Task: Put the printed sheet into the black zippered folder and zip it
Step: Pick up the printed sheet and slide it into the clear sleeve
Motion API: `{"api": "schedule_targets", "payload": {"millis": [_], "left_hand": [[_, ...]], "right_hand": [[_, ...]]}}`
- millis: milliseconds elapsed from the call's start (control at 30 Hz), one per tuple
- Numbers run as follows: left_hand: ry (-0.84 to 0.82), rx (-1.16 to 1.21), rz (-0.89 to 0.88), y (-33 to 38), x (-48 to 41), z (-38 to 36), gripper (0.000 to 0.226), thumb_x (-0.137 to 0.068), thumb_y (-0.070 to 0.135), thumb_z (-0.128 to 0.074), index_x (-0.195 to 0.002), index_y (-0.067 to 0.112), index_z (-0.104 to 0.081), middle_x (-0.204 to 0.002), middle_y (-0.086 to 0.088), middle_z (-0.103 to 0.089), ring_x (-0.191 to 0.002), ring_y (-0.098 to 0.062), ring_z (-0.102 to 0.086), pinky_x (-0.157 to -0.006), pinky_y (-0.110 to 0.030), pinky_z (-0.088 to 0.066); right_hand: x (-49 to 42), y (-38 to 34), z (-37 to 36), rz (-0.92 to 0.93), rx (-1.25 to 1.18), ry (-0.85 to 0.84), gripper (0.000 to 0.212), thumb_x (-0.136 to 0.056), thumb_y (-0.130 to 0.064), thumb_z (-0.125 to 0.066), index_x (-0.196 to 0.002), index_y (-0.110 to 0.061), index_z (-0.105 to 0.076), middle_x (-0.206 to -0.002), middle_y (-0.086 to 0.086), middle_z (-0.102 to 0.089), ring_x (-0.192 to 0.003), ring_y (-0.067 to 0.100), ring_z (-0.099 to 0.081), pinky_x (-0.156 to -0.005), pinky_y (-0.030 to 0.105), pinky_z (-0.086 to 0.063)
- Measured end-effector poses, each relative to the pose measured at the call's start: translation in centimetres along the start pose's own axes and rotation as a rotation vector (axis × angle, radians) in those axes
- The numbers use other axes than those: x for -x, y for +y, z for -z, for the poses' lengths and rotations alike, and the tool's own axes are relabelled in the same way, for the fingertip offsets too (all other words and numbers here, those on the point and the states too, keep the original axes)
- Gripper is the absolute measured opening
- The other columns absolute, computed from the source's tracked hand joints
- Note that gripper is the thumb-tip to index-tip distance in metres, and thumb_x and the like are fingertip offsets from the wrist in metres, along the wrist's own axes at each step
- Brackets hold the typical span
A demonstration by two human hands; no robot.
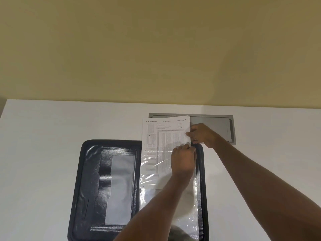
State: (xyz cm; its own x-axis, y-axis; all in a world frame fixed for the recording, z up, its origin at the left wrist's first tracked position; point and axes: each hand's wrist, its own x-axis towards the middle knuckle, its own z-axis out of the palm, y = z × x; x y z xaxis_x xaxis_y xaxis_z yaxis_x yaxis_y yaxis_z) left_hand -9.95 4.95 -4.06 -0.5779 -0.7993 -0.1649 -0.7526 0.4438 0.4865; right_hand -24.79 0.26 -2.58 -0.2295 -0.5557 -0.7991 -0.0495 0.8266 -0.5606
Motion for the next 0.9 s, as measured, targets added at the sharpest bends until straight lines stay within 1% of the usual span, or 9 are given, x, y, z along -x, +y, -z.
{"api": "schedule_targets", "payload": {"millis": [100, 233, 300, 367, 467, 633, 767, 833, 900], "left_hand": [[0.013, 0.02, -0.015, -0.1, -0.1, -0.3, 0.012, -0.091, 0.019, -0.064, -0.092, 0.02, -0.076, -0.079, 0.0, -0.072, -0.069, -0.022, -0.066, -0.068, -0.034, -0.053], [0.03, 0.031, -0.019, 0.0, 0.0, -0.4, 0.015, -0.091, 0.021, -0.065, -0.102, 0.024, -0.076, -0.084, 0.001, -0.074, -0.068, -0.022, -0.067, -0.066, -0.033, -0.053], [0.022, 0.03, 0.002, 0.2, 0.0, -0.4, 0.011, -0.091, 0.02, -0.065, -0.096, 0.021, -0.075, -0.081, 0.001, -0.071, -0.067, -0.023, -0.066, -0.063, -0.034, -0.053], [-0.005, 0.019, 0.024, 0.3, 0.0, -0.5, 0.012, -0.094, 0.021, -0.061, -0.093, 0.019, -0.072, -0.084, 0.0, -0.069, -0.071, -0.023, -0.067, -0.066, -0.034, -0.054], [-0.021, 0.006, 0.027, 0.3, -0.1, -0.5, 0.015, -0.098, 0.022, -0.057, -0.095, 0.019, -0.071, -0.09, 0.0, -0.071, -0.075, -0.022, -0.067, -0.071, -0.034, -0.056], [-0.006, 0.015, 0.026, 0.4, -0.1, -0.6, 0.016, -0.1, 0.021, -0.056, -0.099, 0.017, -0.072, -0.095, -0.001, -0.072, -0.079, -0.021, -0.069, -0.076, -0.034, -0.058], [0.017, 0.041, 0.023, 0.4, -0.1, -0.5, 0.02, -0.101, 0.022, -0.054, -0.106, 0.019, -0.073, -0.098, -0.001, -0.075, -0.084, -0.022, -0.071, -0.08, -0.036, -0.058], [0.012, 0.032, 0.031, 0.4, 0.0, -0.3, 0.02, -0.1, 0.022, -0.052, -0.102, 0.02, -0.073, -0.094, -0.001, -0.075, -0.082, -0.022, -0.071, -0.077, -0.036, -0.058], [-0.008, 0.022, 0.048, 0.6, 0.0, -0.1, 0.018, -0.098, 0.02, -0.053, -0.095, 0.02, -0.071, -0.09, -0.002, -0.074, -0.077, -0.023, -0.07, -0.073, -0.037, -0.057]], "right_hand": [[0.3, 0.0, 0.4, -0.075, 0.075, -0.077, 0.025, -0.094, -0.001, -0.069, -0.118, 0.006, -0.067, -0.12, 0.025, -0.071, -0.097, 0.032, -0.07, -0.078, 0.034, -0.062], [0.1, 0.3, 0.2, -0.073, 0.269, -0.072, 0.021, -0.09, -0.005, -0.073, -0.109, 0.004, -0.07, -0.11, 0.022, -0.072, -0.093, 0.033, -0.07, -0.092, 0.045, -0.061], [-0.2, 0.2, -0.3, 0.018, 0.14, -0.02, 0.026, -0.092, -0.004, -0.071, -0.116, 0.002, -0.069, -0.114, 0.021, -0.073, -0.094, 0.033, -0.071, -0.094, 0.05, -0.059], [-0.5, -0.2, -0.6, 0.124, 0.062, 0.101, 0.021, -0.093, -0.007, -0.069, -0.113, -0.001, -0.071, -0.113, 0.021, -0.073, -0.103, 0.037, -0.071, -0.096, 0.053, -0.058], [-0.9, -0.8, -0.7, 0.185, 0.121, 0.217, 0.013, -0.092, -0.008, -0.066, -0.103, -0.004, -0.072, -0.106, 0.019, -0.074, -0.103, 0.038, -0.07, -0.086, 0.043, -0.058], [-0.9, -0.6, -0.3, 0.18, 0.348, 0.123, 0.01, -0.09, 0.0, -0.068, -0.099, -0.001, -0.072, -0.1, 0.017, -0.072, -0.085, 0.029, -0.066, -0.069, 0.031, -0.051], [-0.6, -0.5, -0.2, 0.039, 0.501, -0.063, 0.012, -0.087, -0.002, -0.073, -0.098, -0.005, -0.072, -0.086, 0.013, -0.066, -0.072, 0.027, -0.062, -0.055, 0.025, -0.049], [-0.5, -0.5, -0.5, 0.058, 0.654, -0.128, 0.011, -0.085, -0.008, -0.076, -0.095, -0.01, -0.072, -0.09, 0.01, -0.067, -0.082, 0.027, -0.064, -0.062, 0.026, -0.048], [-0.4, -0.7, -1.1, 0.152, 0.695, -0.104, 0.012, -0.085, -0.011, -0.076, -0.096, -0.01, -0.075, -0.095, 0.005, -0.07, -0.093, 0.024, -0.067, -0.075, 0.027, -0.049]]}}
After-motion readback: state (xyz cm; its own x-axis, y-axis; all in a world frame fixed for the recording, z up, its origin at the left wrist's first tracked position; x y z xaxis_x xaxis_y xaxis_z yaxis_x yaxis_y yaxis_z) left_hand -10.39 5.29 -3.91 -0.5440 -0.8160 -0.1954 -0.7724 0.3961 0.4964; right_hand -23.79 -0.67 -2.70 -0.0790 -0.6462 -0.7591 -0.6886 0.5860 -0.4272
